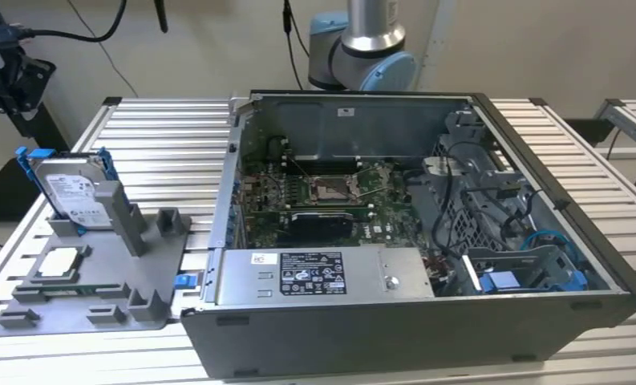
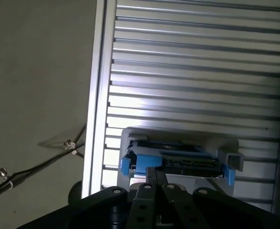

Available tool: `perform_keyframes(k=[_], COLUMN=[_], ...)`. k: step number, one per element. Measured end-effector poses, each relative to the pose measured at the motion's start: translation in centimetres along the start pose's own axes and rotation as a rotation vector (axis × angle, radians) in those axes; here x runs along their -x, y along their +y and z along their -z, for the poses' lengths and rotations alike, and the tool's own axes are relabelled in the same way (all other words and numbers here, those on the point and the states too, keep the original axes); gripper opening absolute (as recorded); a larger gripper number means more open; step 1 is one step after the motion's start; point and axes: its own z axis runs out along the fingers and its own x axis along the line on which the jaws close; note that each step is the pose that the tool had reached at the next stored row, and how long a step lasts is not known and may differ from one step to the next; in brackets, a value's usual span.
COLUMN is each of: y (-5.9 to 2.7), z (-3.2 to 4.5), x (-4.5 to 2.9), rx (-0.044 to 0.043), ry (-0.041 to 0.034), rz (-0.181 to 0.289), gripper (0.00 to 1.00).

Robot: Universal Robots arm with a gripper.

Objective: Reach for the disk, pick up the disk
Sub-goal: 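Pick up the disk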

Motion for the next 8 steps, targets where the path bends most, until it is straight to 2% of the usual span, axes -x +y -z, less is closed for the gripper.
perform_keyframes(k=[5,8], y=[0.00,0.00], z=[0.00,0.00], x=[0.00,0.00], rx=[-0.0001,-0.0001], ry=[0.0025,0.0028], rz=[0.069,0.076], gripper=[0.00,0.00])
